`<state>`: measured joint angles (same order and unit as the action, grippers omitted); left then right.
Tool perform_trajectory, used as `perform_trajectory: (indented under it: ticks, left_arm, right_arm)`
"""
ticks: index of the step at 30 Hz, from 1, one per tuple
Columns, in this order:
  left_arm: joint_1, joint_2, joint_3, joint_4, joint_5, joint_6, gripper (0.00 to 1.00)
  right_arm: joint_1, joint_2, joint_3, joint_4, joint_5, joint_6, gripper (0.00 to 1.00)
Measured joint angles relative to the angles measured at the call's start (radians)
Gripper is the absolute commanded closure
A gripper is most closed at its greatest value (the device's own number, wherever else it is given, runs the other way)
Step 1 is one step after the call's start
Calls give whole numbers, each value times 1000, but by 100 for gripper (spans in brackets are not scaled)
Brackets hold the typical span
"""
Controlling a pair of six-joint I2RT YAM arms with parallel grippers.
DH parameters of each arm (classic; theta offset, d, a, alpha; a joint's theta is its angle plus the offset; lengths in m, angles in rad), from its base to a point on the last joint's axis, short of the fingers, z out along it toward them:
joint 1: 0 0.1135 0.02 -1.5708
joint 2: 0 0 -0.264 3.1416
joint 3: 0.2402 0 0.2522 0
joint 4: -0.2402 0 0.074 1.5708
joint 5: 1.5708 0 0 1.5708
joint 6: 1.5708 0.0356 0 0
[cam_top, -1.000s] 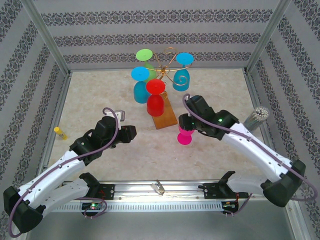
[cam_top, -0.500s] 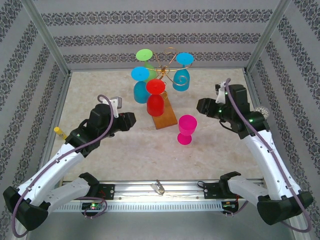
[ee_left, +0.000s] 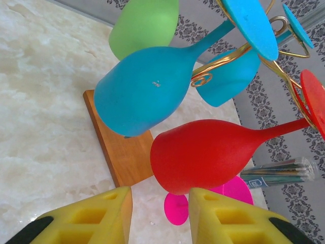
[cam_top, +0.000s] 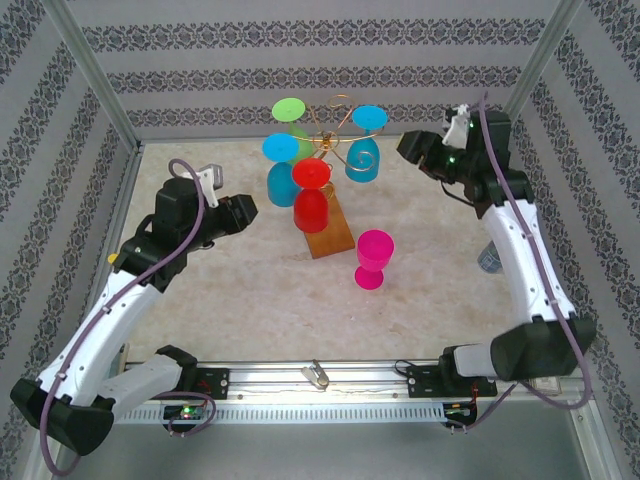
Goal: Take the wine glass off the wine glass rack
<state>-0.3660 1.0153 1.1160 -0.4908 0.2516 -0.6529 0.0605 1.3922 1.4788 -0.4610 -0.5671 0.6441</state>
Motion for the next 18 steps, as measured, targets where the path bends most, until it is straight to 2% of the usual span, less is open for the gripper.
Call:
perform_trajectory:
  ticks: [11, 18]
  left_arm:
    - [41, 70, 63, -22, 10, 26, 62]
    - [62, 80, 68, -22, 18, 25, 62]
  right_arm:
    - [-6, 245, 168, 167, -57, 93, 47]
    - [-6, 334, 214, 241, -93, 148, 49]
